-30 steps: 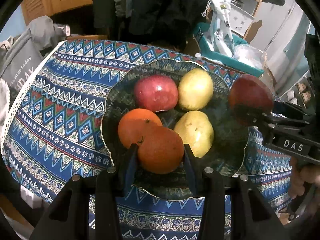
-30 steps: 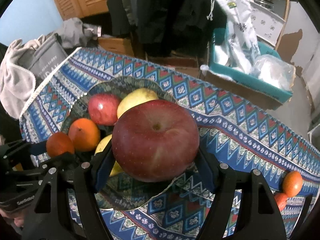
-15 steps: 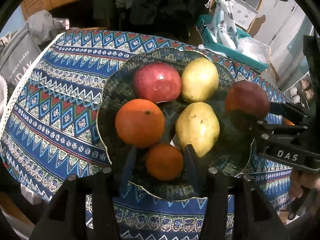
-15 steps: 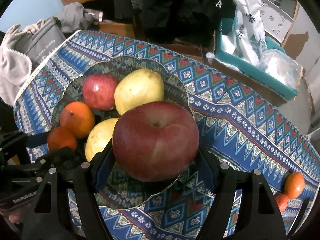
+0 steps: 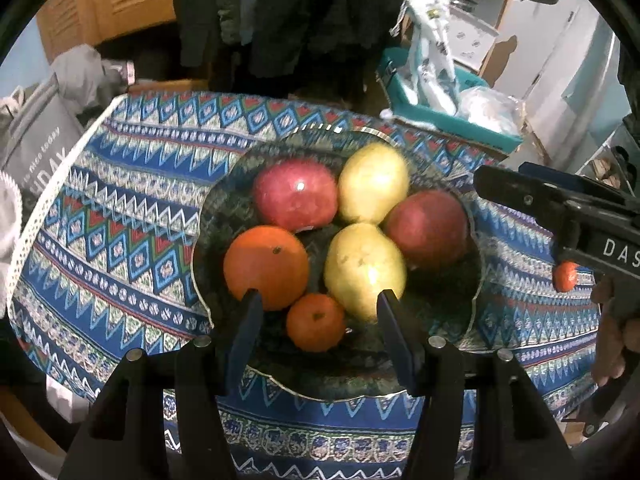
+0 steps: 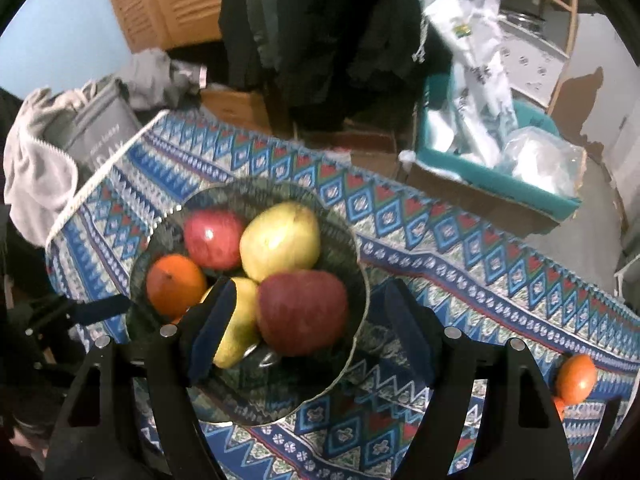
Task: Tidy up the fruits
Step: 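Withdraw both tools from the plate toward the two remaining oranges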
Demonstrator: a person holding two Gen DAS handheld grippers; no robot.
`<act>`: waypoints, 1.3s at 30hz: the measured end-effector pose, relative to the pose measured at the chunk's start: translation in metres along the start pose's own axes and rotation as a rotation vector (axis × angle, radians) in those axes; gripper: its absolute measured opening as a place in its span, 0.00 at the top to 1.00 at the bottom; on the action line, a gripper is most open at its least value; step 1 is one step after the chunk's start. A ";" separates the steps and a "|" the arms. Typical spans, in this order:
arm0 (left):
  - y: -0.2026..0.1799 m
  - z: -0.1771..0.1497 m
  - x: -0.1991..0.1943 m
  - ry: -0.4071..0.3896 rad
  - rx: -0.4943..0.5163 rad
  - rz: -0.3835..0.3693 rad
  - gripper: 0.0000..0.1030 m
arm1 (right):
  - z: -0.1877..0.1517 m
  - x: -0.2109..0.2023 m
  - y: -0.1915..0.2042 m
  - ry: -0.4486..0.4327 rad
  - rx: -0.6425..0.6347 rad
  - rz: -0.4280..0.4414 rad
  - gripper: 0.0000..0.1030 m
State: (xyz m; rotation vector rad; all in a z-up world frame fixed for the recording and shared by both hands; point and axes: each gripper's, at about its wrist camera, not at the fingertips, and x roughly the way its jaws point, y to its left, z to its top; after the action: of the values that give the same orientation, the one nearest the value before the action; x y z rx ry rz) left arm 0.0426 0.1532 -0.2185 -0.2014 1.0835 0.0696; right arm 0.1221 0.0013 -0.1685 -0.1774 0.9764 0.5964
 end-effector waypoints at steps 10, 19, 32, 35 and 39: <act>-0.028 0.010 -0.032 -0.084 0.049 -0.033 0.36 | 0.001 -0.048 -0.018 -0.079 0.038 -0.058 0.25; -0.056 0.014 -0.055 -0.148 0.104 -0.057 0.32 | -0.005 -0.089 -0.039 -0.143 0.080 -0.094 0.25; -0.111 0.018 -0.071 -0.187 0.188 -0.097 0.31 | -0.033 -0.133 -0.075 -0.185 0.110 -0.189 0.24; -0.125 0.019 -0.072 -0.190 0.211 -0.102 0.28 | -0.041 -0.142 -0.085 -0.196 0.116 -0.220 0.21; -0.142 0.019 -0.072 -0.194 0.235 -0.105 0.27 | -0.053 -0.154 -0.103 -0.206 0.135 -0.267 0.20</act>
State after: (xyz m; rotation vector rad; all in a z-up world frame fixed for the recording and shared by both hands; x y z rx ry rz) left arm 0.0473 0.0211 -0.1278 -0.0379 0.8778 -0.1299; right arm 0.0760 -0.1663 -0.0845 -0.1209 0.7737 0.2959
